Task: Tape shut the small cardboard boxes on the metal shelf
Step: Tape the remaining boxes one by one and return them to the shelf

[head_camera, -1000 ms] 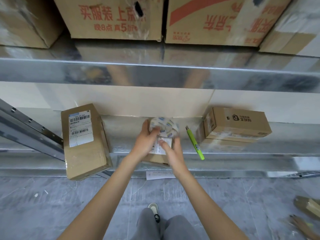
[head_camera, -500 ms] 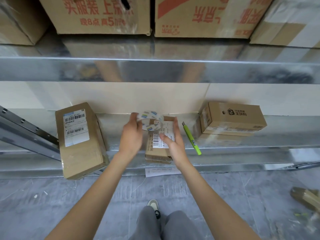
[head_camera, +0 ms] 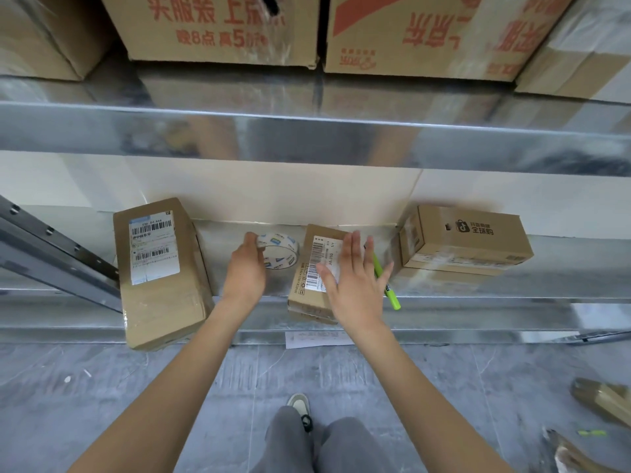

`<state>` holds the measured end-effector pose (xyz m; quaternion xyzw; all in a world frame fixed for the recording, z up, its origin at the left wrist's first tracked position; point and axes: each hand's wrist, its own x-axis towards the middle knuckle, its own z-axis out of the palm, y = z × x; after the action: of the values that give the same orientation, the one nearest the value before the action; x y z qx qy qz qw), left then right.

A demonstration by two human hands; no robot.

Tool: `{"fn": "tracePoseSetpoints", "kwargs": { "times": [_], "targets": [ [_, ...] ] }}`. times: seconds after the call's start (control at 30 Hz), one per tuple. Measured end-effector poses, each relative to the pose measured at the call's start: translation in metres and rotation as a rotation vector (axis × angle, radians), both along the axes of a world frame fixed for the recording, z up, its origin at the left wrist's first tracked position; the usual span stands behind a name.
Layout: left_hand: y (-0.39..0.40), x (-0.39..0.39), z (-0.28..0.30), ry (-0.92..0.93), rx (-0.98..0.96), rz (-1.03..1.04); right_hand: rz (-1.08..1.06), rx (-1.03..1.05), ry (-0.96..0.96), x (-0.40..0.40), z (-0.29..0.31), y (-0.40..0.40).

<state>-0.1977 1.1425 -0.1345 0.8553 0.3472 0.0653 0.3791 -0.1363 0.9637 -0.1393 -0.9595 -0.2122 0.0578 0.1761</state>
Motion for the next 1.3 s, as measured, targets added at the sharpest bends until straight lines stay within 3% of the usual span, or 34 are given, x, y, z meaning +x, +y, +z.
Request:
{"fn": "tracePoseSetpoints", "kwargs": {
  "times": [0.07,0.3,0.43,0.57,0.67,0.77,0.87,0.93,1.07,1.2,1.3],
  "targets": [
    [-0.004,0.003,-0.001,-0.001,-0.018,0.013,0.032,-0.107,-0.069,-0.008,0.006,0.012],
    [-0.003,0.001,-0.005,-0.067,-0.091,0.031,0.217,-0.147,-0.038,-0.021,0.011,0.054],
    [-0.013,0.002,-0.017,-0.145,-0.181,0.109,0.068,-0.101,-0.067,-0.020,0.011,0.040],
    [-0.032,0.009,-0.024,-0.154,-0.771,0.385,-0.224,0.015,0.080,-0.013,0.017,0.022],
    [-0.053,0.009,-0.020,-0.145,-0.970,0.210,-0.274,0.323,0.157,-0.006,0.021,0.014],
    [-0.057,0.016,-0.009,-0.248,-0.887,0.132,-0.284,0.703,0.290,0.001,0.020,0.009],
    [-0.049,0.026,0.005,-0.297,-0.660,0.137,-0.295,0.999,0.551,0.013,0.015,0.007],
    [-0.049,0.030,0.009,-0.224,-0.435,0.057,-0.279,1.017,0.664,0.018,0.007,0.010],
    [-0.058,0.042,0.010,-0.050,-0.097,-0.098,-0.245,0.922,0.640,0.012,-0.006,0.013],
    [-0.064,0.046,0.009,-0.114,-0.027,-0.187,-0.273,0.938,0.617,0.010,-0.007,0.011],
    [-0.053,0.038,0.016,-0.190,-0.072,-0.112,-0.201,0.885,0.599,0.009,-0.006,0.008]
  ]
}}
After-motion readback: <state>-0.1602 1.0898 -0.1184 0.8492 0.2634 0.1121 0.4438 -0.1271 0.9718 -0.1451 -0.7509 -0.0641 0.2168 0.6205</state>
